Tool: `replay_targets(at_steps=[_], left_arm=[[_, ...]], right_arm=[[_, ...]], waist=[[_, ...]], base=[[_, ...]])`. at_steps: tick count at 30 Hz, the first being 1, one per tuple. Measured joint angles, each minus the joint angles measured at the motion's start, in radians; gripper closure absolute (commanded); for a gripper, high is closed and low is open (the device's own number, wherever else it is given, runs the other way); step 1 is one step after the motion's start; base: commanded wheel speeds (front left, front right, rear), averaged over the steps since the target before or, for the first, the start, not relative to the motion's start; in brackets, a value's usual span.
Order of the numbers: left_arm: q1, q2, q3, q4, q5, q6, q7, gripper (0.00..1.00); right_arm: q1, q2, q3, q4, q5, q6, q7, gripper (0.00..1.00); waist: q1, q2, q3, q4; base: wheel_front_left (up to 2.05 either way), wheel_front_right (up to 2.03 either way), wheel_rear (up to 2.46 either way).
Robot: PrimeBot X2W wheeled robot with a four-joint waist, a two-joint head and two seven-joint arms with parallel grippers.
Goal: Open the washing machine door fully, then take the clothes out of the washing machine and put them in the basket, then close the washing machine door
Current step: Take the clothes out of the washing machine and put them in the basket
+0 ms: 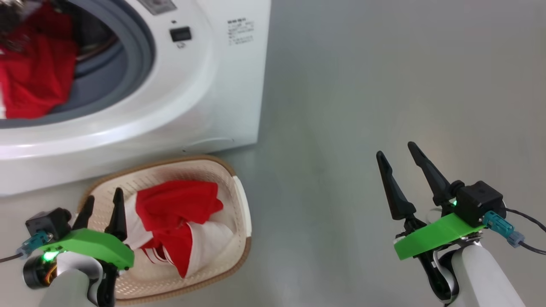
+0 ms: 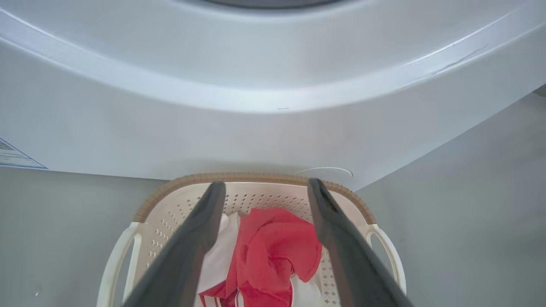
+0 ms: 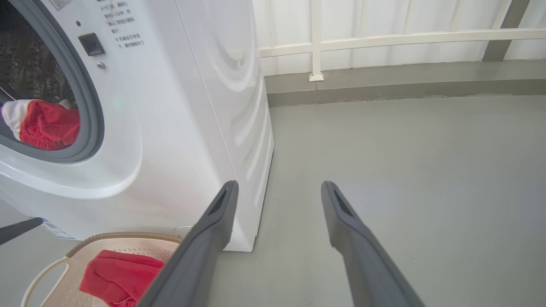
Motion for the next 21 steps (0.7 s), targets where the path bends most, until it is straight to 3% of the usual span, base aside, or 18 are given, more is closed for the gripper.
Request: replay_targets(at_steps=[21], left_arm=[[0.291, -0.067, 0.182, -0.476, 0.212, 0.0, 0.0, 0.0]], right_arm=[[0.122, -0.037, -0.011, 0.017, 0.018, 0.0, 0.0, 0.0]], waist=[[0.0, 0.0, -0.213, 0.063]], base=[[0.0, 0.0, 0.0]])
